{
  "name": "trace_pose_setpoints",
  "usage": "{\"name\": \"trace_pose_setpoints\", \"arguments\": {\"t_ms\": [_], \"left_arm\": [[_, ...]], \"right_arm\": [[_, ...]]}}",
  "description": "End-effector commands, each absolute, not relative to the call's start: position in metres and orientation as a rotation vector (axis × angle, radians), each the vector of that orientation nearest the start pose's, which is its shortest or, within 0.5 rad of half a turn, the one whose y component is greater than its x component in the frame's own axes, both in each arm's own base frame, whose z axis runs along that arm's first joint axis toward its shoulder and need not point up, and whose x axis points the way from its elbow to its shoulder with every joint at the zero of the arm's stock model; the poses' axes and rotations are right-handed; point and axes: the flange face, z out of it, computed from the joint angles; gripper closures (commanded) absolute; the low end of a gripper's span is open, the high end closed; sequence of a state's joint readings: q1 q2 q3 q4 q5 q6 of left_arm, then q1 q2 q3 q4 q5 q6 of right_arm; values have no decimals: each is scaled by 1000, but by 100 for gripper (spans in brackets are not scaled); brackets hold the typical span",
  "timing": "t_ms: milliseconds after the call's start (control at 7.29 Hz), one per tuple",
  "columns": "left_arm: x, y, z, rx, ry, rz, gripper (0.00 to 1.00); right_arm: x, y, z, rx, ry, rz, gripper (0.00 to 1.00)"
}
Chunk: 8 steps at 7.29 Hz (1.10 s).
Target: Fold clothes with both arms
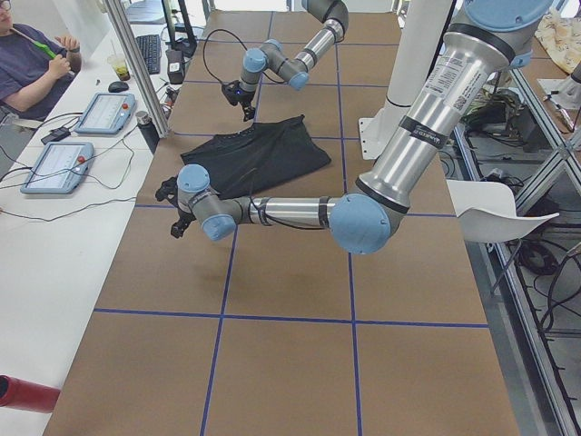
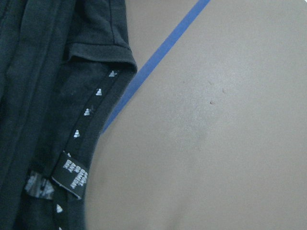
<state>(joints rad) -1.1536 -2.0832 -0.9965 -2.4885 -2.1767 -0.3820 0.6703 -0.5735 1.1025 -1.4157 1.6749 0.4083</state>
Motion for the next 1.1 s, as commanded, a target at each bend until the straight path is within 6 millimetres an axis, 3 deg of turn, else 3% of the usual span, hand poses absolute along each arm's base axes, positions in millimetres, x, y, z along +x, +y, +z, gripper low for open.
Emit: {"name": "trace_pose_setpoints", "arguments": {"t_ms": [0, 274, 412, 960], "left_arm": [[225, -696, 535, 543, 846, 291, 0], [225, -696, 535, 543, 846, 291, 0], [226, -695, 535, 542, 847, 293, 0], [226, -695, 536, 541, 846, 292, 0]], "right_arm": [[-604, -595, 159, 465, -589, -422, 2], [-651, -575, 119, 451, -595, -393, 2], [-673, -570, 114, 465, -543, -410, 2], [-692, -562, 140, 509, -421, -548, 3]]}}
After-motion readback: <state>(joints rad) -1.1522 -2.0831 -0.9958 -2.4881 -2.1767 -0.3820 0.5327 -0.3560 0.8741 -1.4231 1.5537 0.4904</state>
